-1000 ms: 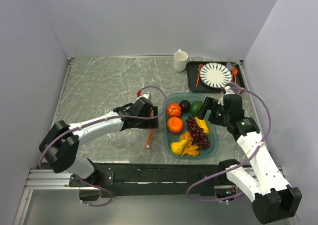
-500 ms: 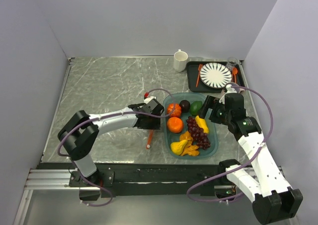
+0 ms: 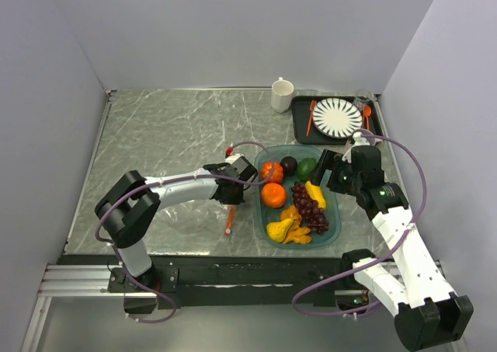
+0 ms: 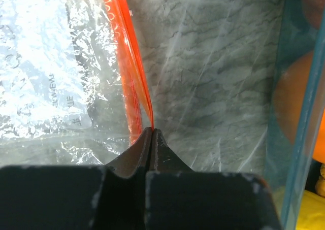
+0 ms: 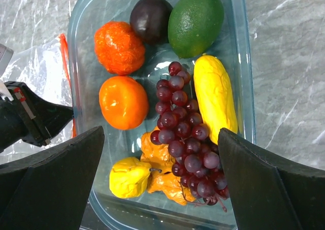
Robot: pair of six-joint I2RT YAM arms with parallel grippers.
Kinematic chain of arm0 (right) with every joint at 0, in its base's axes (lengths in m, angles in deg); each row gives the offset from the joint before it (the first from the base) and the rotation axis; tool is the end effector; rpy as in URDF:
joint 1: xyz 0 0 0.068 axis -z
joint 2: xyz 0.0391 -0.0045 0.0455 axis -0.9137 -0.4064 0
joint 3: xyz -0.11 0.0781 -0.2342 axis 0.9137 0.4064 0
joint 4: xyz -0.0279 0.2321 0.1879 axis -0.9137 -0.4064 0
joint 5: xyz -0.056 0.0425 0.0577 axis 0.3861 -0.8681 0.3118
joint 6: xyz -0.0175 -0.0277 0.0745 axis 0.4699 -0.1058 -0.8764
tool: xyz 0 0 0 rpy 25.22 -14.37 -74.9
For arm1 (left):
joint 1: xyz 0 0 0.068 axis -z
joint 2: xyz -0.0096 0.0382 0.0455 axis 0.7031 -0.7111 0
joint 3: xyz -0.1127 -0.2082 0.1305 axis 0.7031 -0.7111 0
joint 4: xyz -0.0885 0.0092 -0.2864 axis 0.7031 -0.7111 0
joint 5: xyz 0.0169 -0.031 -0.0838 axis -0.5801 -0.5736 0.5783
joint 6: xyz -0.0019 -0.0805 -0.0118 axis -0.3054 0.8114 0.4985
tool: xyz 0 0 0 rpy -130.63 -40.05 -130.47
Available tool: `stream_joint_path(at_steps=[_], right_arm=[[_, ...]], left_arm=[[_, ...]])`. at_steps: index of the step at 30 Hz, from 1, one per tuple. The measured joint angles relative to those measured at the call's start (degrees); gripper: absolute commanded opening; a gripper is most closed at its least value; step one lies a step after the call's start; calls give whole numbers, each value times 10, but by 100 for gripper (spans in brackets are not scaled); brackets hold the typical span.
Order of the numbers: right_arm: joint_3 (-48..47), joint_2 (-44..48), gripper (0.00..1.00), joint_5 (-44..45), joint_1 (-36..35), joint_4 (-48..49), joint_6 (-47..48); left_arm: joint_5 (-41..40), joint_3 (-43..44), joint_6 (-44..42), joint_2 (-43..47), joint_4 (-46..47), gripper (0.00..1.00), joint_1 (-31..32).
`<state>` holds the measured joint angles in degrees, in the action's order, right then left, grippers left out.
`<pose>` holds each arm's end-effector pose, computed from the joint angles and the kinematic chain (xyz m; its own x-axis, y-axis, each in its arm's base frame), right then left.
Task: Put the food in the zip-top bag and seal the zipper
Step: Pick up the zipper food storage bag at the center of the board, then unzip the zipper food storage bag at the center of the board.
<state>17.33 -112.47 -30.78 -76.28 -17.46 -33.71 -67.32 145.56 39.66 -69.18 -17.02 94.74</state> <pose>0.2413 0.0538 0.2709 -0.6821 0.2919 -0.6705 -0.0019 0.9161 0.4009 0.2608 -0.2831 0.1194 -0.8913 -0.0132 -0.4533 0.0499 0.9907 -0.1269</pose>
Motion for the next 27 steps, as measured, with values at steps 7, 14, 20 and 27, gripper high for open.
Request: stream_joint_path(at_steps=[7, 14, 20, 27], right_arm=[[0, 0, 100, -24, 0, 3, -7], [10, 0, 100, -113, -1, 47, -41], [53, -11, 97, -184, -66, 148, -113], [39, -130, 82, -183, -219, 249, -169]], left_arm=[[-3, -12, 0, 60, -17, 1, 0], [-16, -12, 1, 160, -45, 1, 0], [-30, -13, 6, 250, -70, 1, 0], [-38, -17, 18, 305, -90, 1, 0]])
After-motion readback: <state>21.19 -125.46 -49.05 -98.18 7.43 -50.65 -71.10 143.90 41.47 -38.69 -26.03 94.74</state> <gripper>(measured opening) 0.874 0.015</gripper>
